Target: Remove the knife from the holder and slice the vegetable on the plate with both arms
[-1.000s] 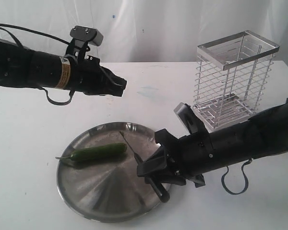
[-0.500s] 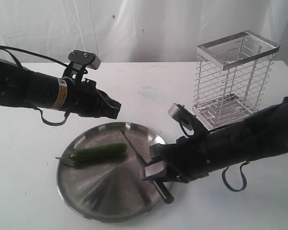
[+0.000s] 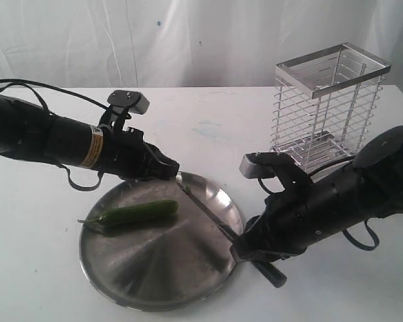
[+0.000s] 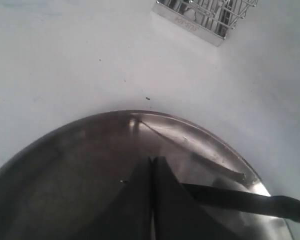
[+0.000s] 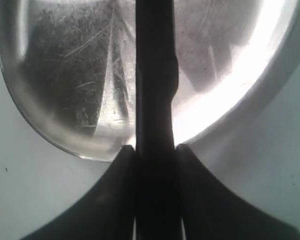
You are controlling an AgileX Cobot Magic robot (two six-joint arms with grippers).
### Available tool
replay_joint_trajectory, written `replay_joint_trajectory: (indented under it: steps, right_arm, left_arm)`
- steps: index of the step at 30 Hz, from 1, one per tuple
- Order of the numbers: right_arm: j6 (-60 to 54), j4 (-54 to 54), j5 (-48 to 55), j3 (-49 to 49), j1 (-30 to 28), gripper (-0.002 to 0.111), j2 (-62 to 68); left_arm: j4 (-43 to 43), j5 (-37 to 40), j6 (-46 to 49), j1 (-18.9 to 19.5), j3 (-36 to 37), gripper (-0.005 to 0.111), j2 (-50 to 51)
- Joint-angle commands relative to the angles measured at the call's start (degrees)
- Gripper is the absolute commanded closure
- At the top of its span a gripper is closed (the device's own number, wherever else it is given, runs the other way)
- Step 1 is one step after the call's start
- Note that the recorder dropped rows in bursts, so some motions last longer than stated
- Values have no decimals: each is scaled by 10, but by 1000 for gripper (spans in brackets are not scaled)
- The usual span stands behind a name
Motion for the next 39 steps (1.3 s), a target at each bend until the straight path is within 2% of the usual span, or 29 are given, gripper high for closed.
replay_joint_trajectory:
  steps: [1, 6, 13, 26, 29, 32, 35, 39]
  right_arm:
    - [-2, -32, -18, 2, 2, 108, -7]
    - [-2, -36, -61, 2, 22, 108, -7]
    - [-1, -42, -69, 2, 47, 108, -7]
    - [23, -55, -79, 2, 47, 108, -59]
    - [118, -134, -72, 2, 47, 108, -92]
    - [240, -244, -33, 2, 47, 108, -126]
    - [294, -269, 14, 2, 47, 108, -155]
    - [370, -268, 6, 2, 47, 108, -184]
  left_arm:
    - [-35, -51, 27, -6, 3, 106, 14]
    - [-65, -65, 55, -33, 3, 106, 28]
    - [-63, 1, 67, -74, 3, 106, 36]
    - [-28, 146, 72, -75, 3, 106, 36]
    - [-29, 179, 86, -75, 0, 106, 36]
    - [-28, 179, 88, -75, -19, 106, 36]
    - [-28, 179, 93, -75, -34, 106, 36]
    - [-28, 177, 93, -68, -43, 106, 10]
